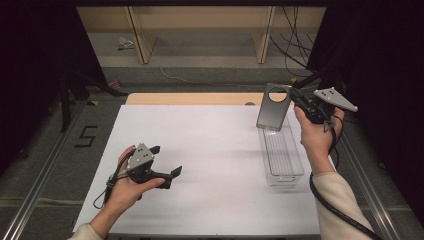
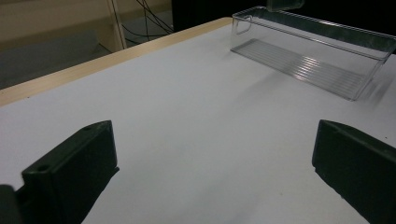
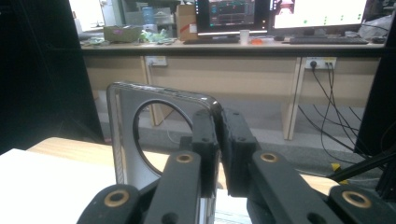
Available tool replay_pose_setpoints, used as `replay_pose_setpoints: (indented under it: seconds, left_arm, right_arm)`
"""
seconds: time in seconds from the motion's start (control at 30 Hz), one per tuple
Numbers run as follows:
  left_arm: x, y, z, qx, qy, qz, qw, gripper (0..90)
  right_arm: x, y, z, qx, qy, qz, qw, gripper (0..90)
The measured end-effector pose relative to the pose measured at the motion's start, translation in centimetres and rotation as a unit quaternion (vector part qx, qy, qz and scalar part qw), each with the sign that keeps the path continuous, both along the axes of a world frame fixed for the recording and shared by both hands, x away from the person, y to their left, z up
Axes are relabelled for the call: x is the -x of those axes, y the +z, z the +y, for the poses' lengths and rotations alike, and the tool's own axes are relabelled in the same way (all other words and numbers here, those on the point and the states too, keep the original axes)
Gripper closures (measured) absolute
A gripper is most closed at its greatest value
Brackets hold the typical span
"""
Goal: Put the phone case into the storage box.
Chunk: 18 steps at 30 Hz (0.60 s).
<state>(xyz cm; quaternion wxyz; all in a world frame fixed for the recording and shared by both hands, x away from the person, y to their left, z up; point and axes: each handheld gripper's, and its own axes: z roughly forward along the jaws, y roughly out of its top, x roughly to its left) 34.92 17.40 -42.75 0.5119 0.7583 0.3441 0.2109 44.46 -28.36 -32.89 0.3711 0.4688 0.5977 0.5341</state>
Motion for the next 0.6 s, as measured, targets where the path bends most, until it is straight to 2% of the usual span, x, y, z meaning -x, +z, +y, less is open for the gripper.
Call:
replay_pose_setpoints:
  seconds: [0.6]
  left_arm:
    - [0.01, 0.02, 0.1, 0.0, 0.002, -0.001, 1.0, 0.0]
  right_arm:
    - [-0.63, -0.02, -0.69, 0.011, -0.016, -0.005, 0.9998, 85.5]
